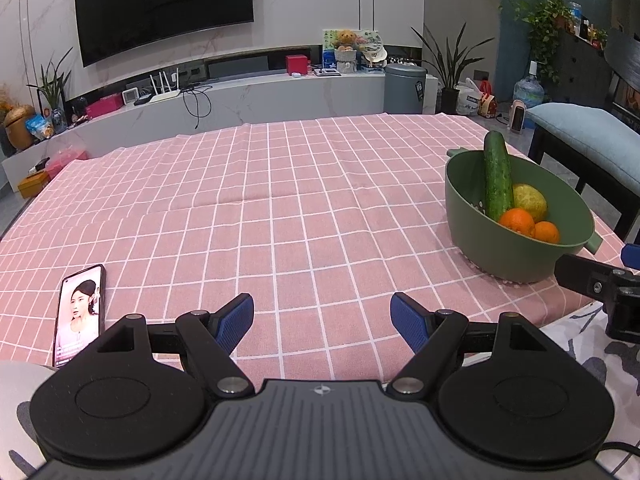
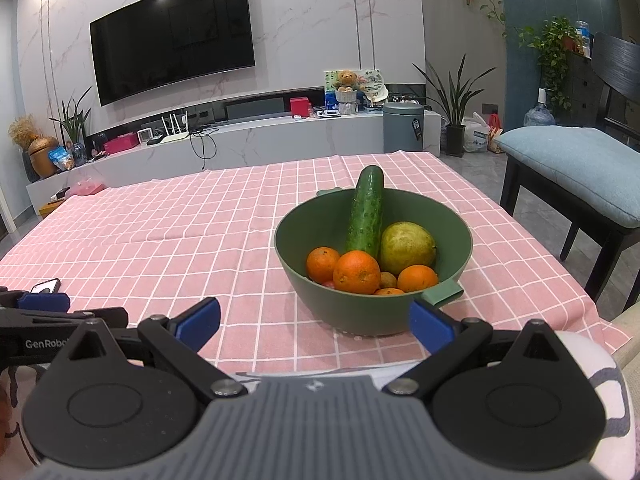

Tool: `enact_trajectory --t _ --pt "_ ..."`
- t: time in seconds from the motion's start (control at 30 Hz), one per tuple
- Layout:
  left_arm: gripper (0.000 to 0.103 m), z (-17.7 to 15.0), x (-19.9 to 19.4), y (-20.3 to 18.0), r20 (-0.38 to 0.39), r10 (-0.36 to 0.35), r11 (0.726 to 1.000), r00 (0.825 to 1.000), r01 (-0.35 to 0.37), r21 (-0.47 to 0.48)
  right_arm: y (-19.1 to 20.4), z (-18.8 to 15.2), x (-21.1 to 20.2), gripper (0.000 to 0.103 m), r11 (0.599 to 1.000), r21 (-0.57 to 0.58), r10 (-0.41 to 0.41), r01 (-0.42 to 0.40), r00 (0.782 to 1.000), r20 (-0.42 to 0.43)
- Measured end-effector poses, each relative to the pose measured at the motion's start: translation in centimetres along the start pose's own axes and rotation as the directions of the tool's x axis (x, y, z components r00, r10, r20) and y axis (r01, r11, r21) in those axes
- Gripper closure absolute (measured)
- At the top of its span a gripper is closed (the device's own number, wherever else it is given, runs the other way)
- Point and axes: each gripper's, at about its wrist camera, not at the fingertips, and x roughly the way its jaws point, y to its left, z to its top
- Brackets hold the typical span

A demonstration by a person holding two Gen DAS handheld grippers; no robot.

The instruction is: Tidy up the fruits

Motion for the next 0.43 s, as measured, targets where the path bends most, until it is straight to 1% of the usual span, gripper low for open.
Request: enact_trajectory --t 0.43 --pt "0.012 0.17 -0.34 0.31 0.013 0.001 1.000 1.000 0.000 -0.018 0.06 -0.05 0.08 0.006 1.000 0.001 -0.005 0.005 1.000 -0.004"
